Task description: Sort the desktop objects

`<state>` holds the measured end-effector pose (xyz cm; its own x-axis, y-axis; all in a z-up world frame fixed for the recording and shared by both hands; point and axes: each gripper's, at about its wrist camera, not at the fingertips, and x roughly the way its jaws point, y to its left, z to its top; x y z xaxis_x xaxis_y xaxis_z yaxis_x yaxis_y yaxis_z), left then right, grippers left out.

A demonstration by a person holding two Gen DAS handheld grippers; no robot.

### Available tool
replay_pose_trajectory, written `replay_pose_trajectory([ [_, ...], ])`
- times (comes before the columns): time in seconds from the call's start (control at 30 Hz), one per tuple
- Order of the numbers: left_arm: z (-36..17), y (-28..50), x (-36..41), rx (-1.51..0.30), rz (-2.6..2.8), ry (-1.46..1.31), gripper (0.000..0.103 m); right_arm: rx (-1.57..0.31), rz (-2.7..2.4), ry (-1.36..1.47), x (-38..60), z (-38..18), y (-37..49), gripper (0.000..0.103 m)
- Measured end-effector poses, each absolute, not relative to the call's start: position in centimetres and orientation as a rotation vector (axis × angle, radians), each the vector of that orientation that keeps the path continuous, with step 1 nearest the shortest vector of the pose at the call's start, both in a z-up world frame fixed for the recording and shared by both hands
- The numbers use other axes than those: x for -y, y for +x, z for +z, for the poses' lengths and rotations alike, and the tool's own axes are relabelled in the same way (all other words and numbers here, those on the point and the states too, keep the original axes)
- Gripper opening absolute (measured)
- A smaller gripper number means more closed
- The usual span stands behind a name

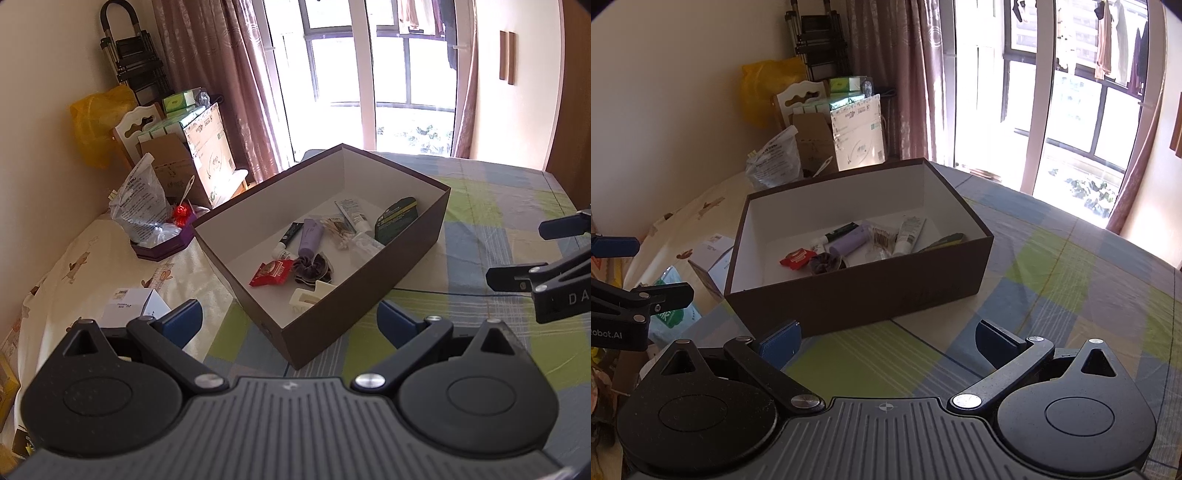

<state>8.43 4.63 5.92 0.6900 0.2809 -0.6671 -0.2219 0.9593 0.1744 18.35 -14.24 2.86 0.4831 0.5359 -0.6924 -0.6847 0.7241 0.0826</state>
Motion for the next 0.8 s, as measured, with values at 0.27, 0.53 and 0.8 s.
replay_pose_trajectory([
  [0.27, 5.4, 8.2, -4.2, -0.764, 0.304, 0.081, 0.100, -0.762, 0.771, -0.233, 14.3, 2.5, 18.2, 0.103],
  [0.53, 4.8, 8.0, -4.0, -0.774, 0.319, 0.075, 0.100, -0.768, 0.786, -0.249, 14.3, 2.1, 18.0, 0.103],
  [0.8, 4.6, 7.8, -3.8, -0.776, 0.333, 0.075, 0.100, -0.773, 0.799, -0.259, 14.2, 1.5, 18.0, 0.103],
])
